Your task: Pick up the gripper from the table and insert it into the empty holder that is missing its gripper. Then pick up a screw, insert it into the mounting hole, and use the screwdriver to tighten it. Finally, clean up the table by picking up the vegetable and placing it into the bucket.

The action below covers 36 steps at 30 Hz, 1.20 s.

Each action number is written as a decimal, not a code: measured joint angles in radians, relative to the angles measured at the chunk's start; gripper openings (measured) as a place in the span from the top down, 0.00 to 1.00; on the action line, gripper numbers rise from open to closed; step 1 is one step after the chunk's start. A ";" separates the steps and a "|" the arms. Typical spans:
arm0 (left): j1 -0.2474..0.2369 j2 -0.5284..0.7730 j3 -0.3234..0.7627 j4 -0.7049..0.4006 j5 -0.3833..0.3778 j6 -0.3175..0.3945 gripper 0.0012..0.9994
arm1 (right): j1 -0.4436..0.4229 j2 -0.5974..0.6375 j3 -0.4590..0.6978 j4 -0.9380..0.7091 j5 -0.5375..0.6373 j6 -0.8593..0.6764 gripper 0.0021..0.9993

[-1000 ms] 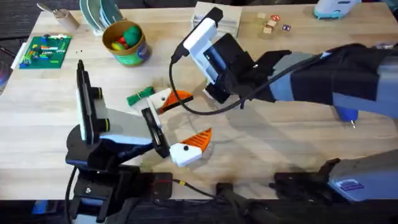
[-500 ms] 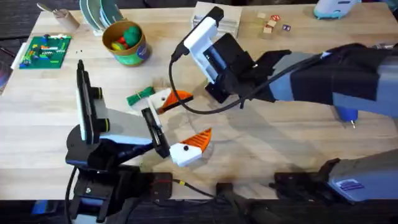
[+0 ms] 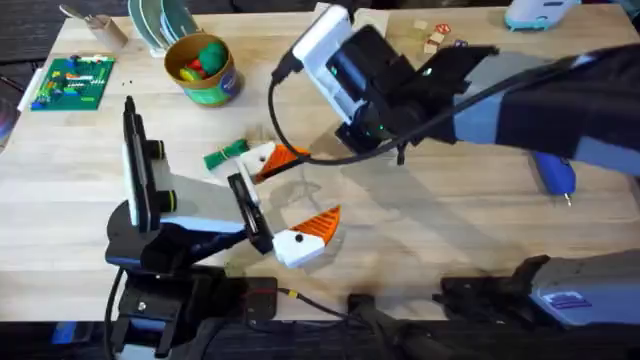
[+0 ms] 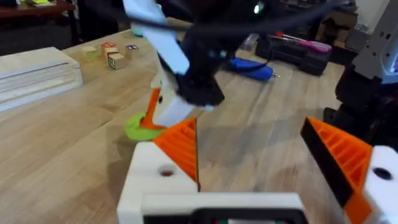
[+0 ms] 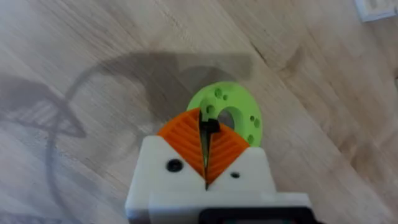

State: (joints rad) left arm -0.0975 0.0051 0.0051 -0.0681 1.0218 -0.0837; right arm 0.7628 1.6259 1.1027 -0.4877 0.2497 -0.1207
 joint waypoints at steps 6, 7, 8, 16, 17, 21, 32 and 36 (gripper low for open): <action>0.000 0.000 0.000 0.000 0.000 0.000 0.01 | 0.000 -0.043 0.147 -0.106 0.000 0.000 1.00; 0.000 0.000 0.000 0.000 0.000 0.000 0.01 | 0.000 -0.050 0.169 -0.118 0.000 0.000 1.00; 0.000 0.000 0.000 0.000 0.000 0.000 0.01 | 0.000 -0.055 0.187 -0.125 0.000 0.000 1.00; 0.000 0.000 0.000 0.000 0.000 0.000 0.01 | 0.000 -0.047 0.206 -0.155 0.000 0.006 1.00; 0.000 0.000 0.000 0.000 0.000 0.000 0.01 | 0.000 -0.040 0.206 -0.160 0.000 0.009 1.00; 0.000 0.000 0.000 0.000 0.000 0.000 0.01 | -0.005 0.015 0.206 -0.175 0.000 0.049 1.00; 0.000 0.000 0.000 0.000 0.000 0.000 0.01 | -0.017 0.176 0.203 -0.182 0.000 0.164 1.00; 0.000 0.000 0.000 0.000 0.000 0.000 0.01 | -0.017 0.178 0.203 -0.181 0.000 0.176 1.00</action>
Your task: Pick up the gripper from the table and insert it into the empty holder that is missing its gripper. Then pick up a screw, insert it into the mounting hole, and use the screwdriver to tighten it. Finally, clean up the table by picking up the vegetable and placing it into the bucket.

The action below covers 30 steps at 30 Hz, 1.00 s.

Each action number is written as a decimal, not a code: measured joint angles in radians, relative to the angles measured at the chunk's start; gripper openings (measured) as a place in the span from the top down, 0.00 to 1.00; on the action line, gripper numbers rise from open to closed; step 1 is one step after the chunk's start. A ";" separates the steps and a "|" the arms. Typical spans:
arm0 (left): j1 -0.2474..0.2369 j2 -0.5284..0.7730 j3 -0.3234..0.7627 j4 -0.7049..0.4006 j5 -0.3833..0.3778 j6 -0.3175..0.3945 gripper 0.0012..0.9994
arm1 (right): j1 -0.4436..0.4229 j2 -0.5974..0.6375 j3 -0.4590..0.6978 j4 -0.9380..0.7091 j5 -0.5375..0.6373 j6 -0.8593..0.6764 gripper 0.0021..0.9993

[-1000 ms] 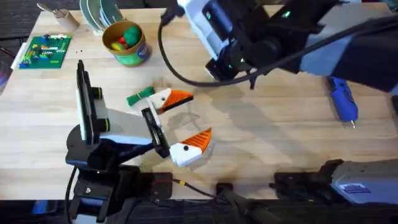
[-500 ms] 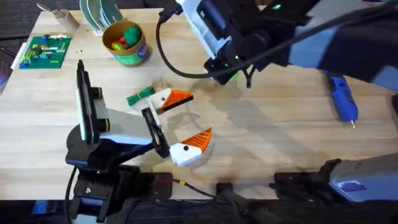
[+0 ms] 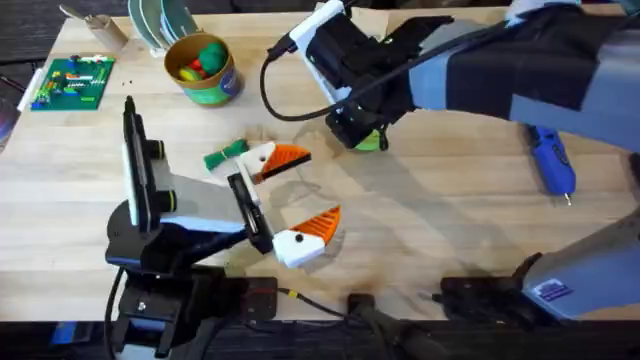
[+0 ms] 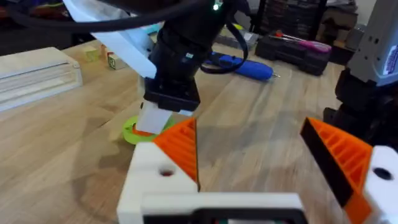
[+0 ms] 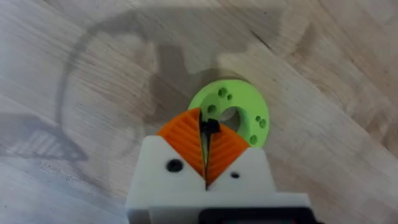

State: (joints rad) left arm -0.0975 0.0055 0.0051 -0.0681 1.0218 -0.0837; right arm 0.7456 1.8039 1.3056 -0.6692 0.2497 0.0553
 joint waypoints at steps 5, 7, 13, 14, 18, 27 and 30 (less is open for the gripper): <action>0.000 0.000 0.000 0.000 0.000 0.000 0.01 | 0.000 0.000 0.000 0.002 0.000 0.005 1.00; 0.000 0.000 0.000 0.000 0.000 0.000 0.01 | 0.000 0.000 0.000 0.007 0.000 0.005 1.00; 0.000 0.000 0.000 0.000 0.000 0.000 0.01 | -0.004 0.034 0.000 0.016 -0.012 0.017 1.00; 0.000 0.000 0.000 0.000 0.000 0.000 0.01 | -0.005 0.044 0.000 0.016 -0.014 0.026 1.00; 0.000 0.000 0.000 0.000 0.000 0.000 0.01 | -0.015 0.052 0.000 0.018 -0.028 0.060 1.00; 0.000 0.000 0.000 0.000 0.000 0.000 0.01 | -0.068 0.039 0.000 -0.010 -0.037 0.158 1.00; 0.000 0.000 0.000 0.000 0.000 0.000 0.01 | -0.078 0.019 0.000 -0.010 -0.037 0.172 1.00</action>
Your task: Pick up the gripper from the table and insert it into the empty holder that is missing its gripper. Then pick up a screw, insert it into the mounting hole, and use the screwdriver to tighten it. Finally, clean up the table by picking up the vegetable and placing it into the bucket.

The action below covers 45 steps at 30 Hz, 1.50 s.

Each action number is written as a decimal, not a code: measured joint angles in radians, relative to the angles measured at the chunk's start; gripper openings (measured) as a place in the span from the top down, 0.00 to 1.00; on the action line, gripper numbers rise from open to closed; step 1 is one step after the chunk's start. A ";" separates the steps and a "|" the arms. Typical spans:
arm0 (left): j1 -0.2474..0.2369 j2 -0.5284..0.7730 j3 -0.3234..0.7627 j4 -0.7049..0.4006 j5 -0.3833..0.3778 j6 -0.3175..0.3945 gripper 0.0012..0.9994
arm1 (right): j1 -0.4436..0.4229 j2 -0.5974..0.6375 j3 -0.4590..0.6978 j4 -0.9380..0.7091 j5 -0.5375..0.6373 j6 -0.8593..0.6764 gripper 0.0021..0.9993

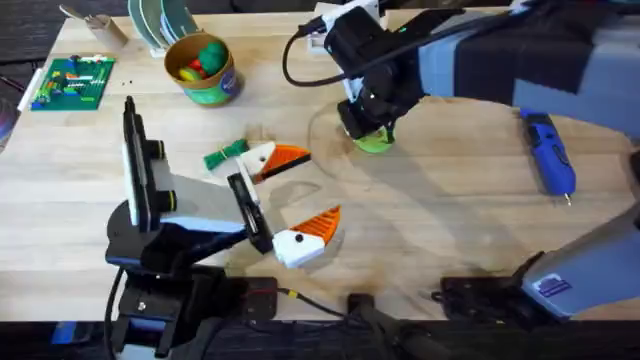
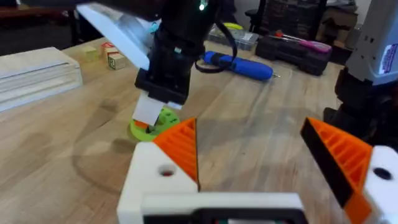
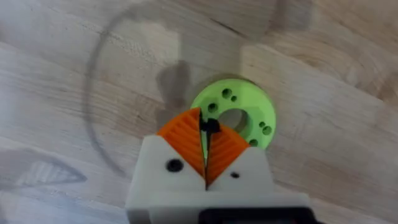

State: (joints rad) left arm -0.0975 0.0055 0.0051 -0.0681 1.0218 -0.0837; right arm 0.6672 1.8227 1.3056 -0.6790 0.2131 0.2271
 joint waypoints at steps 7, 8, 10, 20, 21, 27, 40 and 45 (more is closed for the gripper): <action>0.000 0.000 0.000 0.000 0.000 0.000 0.01 | -0.008 -0.043 0.000 0.001 0.000 0.059 1.00; 0.000 0.000 0.000 0.000 0.000 0.000 0.01 | -0.012 -0.043 0.000 0.002 0.000 0.071 1.00; 0.000 0.000 0.000 0.000 0.000 0.000 0.01 | -0.024 -0.043 0.000 0.000 0.000 0.091 1.00; 0.000 0.000 0.000 0.000 0.000 0.000 0.01 | 0.000 -0.202 0.005 -0.002 0.000 -0.042 1.00; 0.000 0.000 0.000 0.000 0.000 0.000 0.01 | 0.012 -0.219 0.011 -0.005 0.000 -0.067 1.00; 0.000 0.000 0.000 0.000 0.000 0.000 0.01 | 0.114 -0.247 0.138 -0.090 0.000 -0.186 1.00; 0.000 0.000 0.000 0.000 0.000 0.000 0.01 | 0.322 -0.127 0.498 -0.343 -0.080 -0.299 1.00; 0.000 0.000 0.000 0.000 0.000 0.000 0.01 | 0.373 -0.119 0.517 -0.333 -0.110 -0.304 1.00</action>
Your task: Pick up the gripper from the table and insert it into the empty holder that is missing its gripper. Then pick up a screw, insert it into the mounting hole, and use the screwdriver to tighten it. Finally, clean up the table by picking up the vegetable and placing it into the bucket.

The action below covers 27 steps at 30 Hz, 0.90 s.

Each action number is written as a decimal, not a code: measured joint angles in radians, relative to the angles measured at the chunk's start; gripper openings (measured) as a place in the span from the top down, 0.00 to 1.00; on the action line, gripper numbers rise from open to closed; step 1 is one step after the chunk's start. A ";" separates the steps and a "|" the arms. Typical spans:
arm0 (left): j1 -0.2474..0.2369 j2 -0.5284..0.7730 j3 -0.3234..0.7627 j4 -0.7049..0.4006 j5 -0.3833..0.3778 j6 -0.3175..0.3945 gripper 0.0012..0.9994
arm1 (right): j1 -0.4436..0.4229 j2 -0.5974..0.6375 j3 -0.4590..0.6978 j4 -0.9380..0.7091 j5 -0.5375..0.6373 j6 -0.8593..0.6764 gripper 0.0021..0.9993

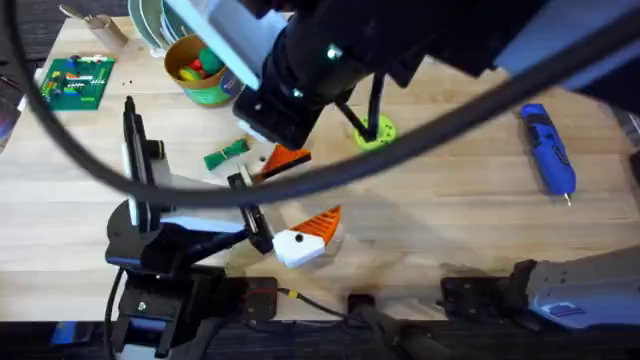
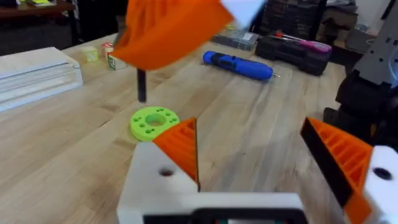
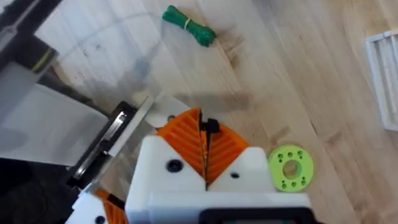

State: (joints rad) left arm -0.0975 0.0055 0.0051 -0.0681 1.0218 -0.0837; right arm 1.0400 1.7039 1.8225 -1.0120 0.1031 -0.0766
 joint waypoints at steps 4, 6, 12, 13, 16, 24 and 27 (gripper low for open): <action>0.000 0.000 0.000 0.000 0.000 0.000 0.01 | 0.033 0.019 0.001 0.006 -0.016 0.000 1.00; 0.000 0.000 0.000 0.000 0.000 0.000 0.01 | 0.038 0.032 0.001 0.006 -0.016 0.002 1.00; 0.000 0.000 0.000 0.000 0.000 0.000 0.01 | 0.058 0.057 0.001 0.006 -0.018 0.002 1.00; 0.000 0.000 0.000 0.000 0.000 0.000 0.01 | 0.060 0.057 0.001 0.006 -0.019 0.003 1.00; 0.000 0.000 0.000 0.000 0.000 0.000 0.01 | 0.064 0.057 0.001 0.002 -0.022 0.006 1.00; 0.000 0.000 0.000 0.000 0.000 0.000 0.01 | 0.063 0.057 0.001 -0.015 -0.022 0.017 1.00; 0.000 0.000 0.000 0.000 0.000 0.000 0.01 | 0.063 0.057 0.001 -0.015 -0.022 0.017 1.00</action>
State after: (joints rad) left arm -0.0975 0.0052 0.0051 -0.0684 1.0218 -0.0837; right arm 1.1034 1.7611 1.8236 -1.0275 0.0811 -0.0593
